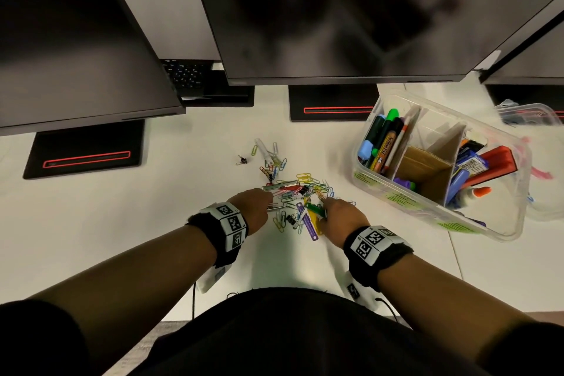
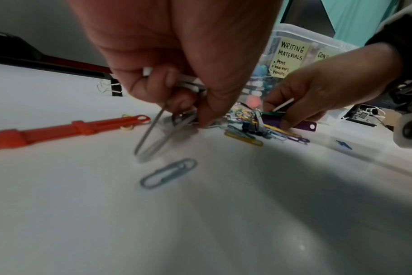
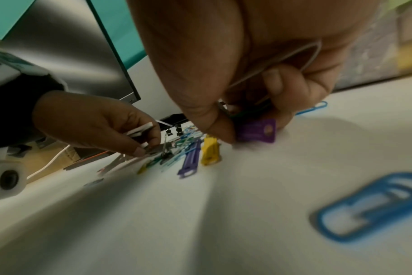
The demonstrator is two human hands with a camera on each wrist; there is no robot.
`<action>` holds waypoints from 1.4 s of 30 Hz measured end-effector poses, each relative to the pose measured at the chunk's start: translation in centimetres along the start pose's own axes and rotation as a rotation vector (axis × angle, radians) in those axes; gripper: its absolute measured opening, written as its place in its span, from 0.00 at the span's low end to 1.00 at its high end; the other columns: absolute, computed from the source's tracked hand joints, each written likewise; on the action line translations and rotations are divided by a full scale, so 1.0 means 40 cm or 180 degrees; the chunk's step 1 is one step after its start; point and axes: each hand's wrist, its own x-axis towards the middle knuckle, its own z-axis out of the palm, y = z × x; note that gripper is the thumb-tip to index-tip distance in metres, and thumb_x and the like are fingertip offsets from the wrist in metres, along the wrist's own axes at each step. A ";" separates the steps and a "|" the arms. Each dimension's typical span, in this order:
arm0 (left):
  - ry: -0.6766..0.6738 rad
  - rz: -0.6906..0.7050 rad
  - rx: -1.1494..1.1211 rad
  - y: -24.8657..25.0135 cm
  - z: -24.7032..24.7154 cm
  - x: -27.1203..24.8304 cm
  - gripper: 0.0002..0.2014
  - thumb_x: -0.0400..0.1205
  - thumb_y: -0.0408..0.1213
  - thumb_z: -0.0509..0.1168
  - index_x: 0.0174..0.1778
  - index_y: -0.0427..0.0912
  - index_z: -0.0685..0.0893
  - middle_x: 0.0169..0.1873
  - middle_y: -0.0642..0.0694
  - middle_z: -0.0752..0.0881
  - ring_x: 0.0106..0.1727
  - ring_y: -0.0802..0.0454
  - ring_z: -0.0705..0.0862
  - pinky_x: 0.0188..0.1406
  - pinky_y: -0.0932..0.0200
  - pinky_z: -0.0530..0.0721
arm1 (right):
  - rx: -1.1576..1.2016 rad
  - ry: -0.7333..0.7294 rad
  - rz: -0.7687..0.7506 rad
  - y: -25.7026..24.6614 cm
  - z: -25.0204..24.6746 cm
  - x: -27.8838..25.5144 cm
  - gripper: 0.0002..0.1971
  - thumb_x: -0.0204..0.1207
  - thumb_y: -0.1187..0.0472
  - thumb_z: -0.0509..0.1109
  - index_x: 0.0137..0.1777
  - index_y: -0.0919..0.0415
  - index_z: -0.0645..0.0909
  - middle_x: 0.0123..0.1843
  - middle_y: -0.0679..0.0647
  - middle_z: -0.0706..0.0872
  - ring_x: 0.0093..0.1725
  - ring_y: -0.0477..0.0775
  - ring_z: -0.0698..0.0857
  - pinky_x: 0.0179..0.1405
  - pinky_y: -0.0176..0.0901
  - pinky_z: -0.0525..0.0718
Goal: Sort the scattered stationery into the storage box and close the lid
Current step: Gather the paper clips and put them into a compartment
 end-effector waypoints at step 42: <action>-0.0093 -0.0443 0.0308 -0.128 -0.063 -0.039 0.04 0.80 0.40 0.59 0.42 0.45 0.75 0.52 0.41 0.86 0.55 0.42 0.83 0.46 0.58 0.74 | 0.0067 -0.0309 0.0251 -0.015 -0.019 0.001 0.10 0.75 0.56 0.67 0.47 0.63 0.79 0.47 0.61 0.83 0.48 0.61 0.83 0.40 0.41 0.73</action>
